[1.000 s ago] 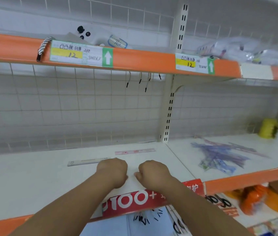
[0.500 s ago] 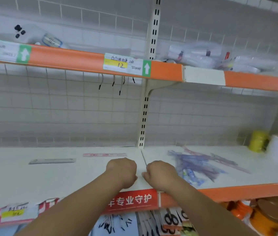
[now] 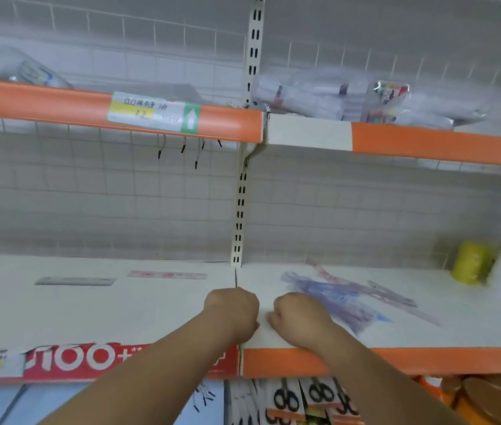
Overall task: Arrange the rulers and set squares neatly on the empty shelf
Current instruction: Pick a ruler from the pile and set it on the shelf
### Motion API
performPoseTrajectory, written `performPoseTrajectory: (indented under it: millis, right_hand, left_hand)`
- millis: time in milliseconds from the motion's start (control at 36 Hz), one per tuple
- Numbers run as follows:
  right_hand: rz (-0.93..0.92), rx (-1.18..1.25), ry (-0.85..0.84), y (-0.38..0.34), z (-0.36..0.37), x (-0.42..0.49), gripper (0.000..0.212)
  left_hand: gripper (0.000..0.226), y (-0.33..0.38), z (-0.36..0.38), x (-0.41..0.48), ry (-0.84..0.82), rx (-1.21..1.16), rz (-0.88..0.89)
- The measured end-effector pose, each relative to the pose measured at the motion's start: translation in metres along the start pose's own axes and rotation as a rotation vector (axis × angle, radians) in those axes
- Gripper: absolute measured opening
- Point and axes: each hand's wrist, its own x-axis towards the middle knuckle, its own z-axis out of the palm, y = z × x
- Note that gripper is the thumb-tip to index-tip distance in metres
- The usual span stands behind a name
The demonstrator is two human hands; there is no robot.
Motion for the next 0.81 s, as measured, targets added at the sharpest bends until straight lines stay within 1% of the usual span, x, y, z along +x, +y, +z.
performPoseTrajectory:
  millis: [167,250,306,389,417,556,667,750,806]
  right_hand:
    - [0.035,0.006,-0.019,0.015,-0.003,0.001,0.035]
    - [0.093,0.025,-0.025,0.029,0.001,0.0,0.033]
    - [0.145,0.026,-0.071,0.04,0.005,-0.001,0.036]
    - [0.161,-0.024,-0.157,0.058,0.009,-0.001,0.039]
    - [0.182,-0.021,-0.163,0.066,0.01,0.0,0.039]
    - [0.276,0.015,-0.165,0.107,0.016,0.002,0.035]
    - [0.268,0.023,-0.175,0.133,0.014,0.003,0.021]
    - [0.282,0.07,-0.15,0.15,0.014,0.007,0.021]
    - [0.255,0.085,-0.133,0.157,0.015,0.009,0.02]
  left_hand:
    - [0.034,0.004,0.001,0.018,0.026,0.02,0.037]
    - [0.032,0.009,0.005,0.026,0.02,0.03,0.061]
    - [0.03,0.014,0.009,0.031,0.013,0.037,0.073]
    - [0.026,0.024,0.011,0.042,0.005,0.038,0.071]
    - [0.025,0.028,0.011,0.046,0.003,0.04,0.072]
    - [0.027,0.05,0.012,0.061,-0.034,0.04,0.069]
    - [0.028,0.066,0.011,0.073,-0.069,0.042,0.035]
    - [0.029,0.074,0.013,0.082,-0.079,0.029,-0.004]
    - [0.031,0.078,0.016,0.087,-0.086,0.018,-0.037]
